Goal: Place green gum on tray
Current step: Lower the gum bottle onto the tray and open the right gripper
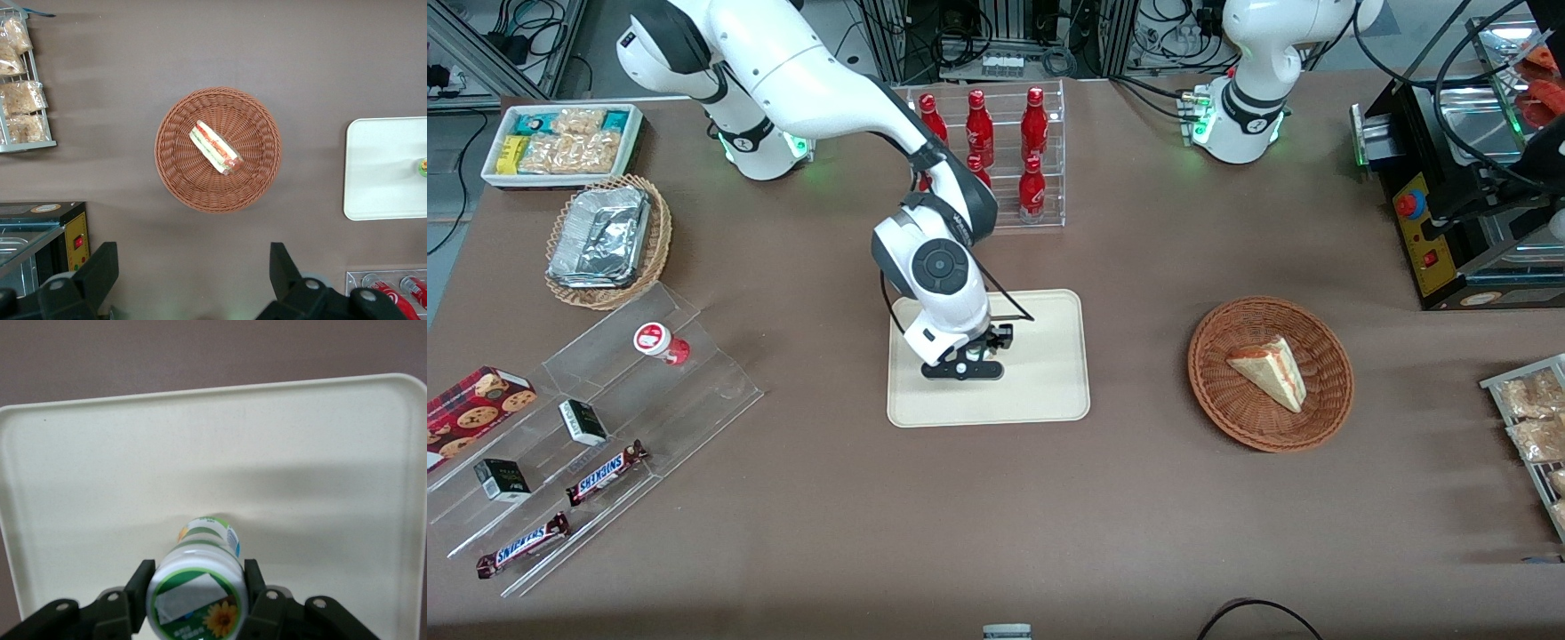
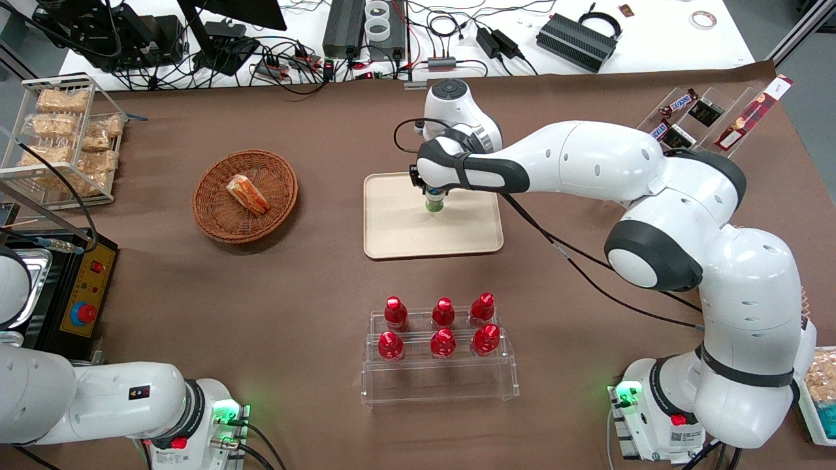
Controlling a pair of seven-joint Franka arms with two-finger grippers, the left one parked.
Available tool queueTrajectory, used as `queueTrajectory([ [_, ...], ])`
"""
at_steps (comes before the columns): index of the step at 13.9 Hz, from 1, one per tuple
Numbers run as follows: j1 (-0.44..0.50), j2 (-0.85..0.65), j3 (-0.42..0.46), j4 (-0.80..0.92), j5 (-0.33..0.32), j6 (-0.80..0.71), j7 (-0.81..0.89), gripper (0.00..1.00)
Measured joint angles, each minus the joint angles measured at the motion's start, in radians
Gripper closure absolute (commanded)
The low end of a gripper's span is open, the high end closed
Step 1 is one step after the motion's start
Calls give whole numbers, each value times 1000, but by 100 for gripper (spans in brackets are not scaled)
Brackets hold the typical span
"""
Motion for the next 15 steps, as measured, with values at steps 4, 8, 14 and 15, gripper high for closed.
queueTrajectory([
  [4,1,20,0,1,8,23,0,100],
  [8,13,40,0,2,8,40,0,18],
  [14,15,47,-2,8,8,49,-1,0],
  [15,15,47,-2,10,8,49,-1,0],
])
